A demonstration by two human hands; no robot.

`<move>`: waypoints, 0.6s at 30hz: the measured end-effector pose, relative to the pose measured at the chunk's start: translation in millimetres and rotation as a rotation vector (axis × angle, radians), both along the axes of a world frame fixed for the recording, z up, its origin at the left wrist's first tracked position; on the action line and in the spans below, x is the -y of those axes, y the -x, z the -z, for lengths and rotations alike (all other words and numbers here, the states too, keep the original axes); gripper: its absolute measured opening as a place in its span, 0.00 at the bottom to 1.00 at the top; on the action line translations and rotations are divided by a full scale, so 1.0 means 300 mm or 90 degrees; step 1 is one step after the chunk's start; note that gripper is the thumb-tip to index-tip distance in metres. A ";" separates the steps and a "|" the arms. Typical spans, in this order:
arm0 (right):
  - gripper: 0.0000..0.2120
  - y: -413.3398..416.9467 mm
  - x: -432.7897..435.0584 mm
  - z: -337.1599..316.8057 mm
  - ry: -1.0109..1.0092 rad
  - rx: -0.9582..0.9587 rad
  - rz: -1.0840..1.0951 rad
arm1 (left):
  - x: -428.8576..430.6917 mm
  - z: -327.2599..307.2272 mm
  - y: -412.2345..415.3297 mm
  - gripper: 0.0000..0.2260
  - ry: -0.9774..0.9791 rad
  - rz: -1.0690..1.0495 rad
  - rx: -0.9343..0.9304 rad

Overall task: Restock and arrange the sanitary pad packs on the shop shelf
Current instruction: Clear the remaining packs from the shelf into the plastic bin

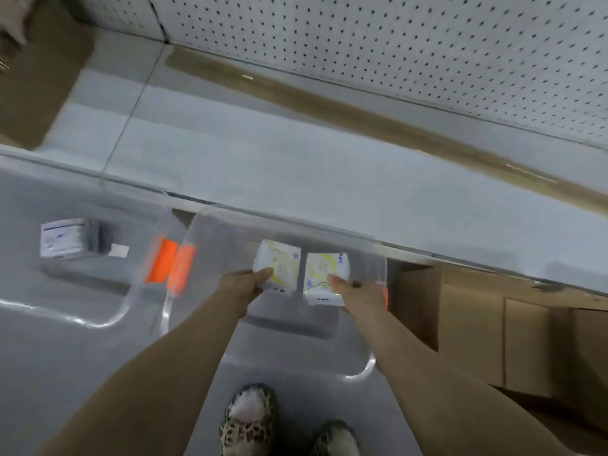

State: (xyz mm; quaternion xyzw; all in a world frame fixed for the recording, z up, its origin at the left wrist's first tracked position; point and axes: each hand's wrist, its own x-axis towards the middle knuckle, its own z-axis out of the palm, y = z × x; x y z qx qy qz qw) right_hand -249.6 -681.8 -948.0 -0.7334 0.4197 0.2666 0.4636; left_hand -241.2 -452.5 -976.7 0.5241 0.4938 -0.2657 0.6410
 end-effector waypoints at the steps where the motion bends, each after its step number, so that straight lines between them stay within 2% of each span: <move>1: 0.20 -0.015 -0.011 0.041 0.006 -0.004 -0.001 | 0.011 0.051 -0.012 0.21 0.001 -0.003 0.001; 3: 0.18 -0.033 -0.028 0.117 0.018 0.004 0.008 | 0.024 0.141 -0.038 0.20 0.005 0.000 0.006; 6: 0.22 -0.040 -0.042 0.198 0.025 0.008 0.038 | 0.026 0.239 -0.062 0.21 0.005 0.012 0.001; 10: 0.18 -0.048 -0.047 0.270 0.024 0.007 0.059 | 0.024 0.309 -0.064 0.21 -0.003 0.040 -0.011; 14: 0.18 -0.046 -0.055 0.308 0.029 -0.030 0.030 | 0.025 0.342 -0.042 0.23 -0.028 0.036 -0.020; 18: 0.20 -0.043 -0.060 0.232 0.056 -0.043 -0.040 | 0.038 0.245 -0.038 0.31 -0.116 0.123 -0.055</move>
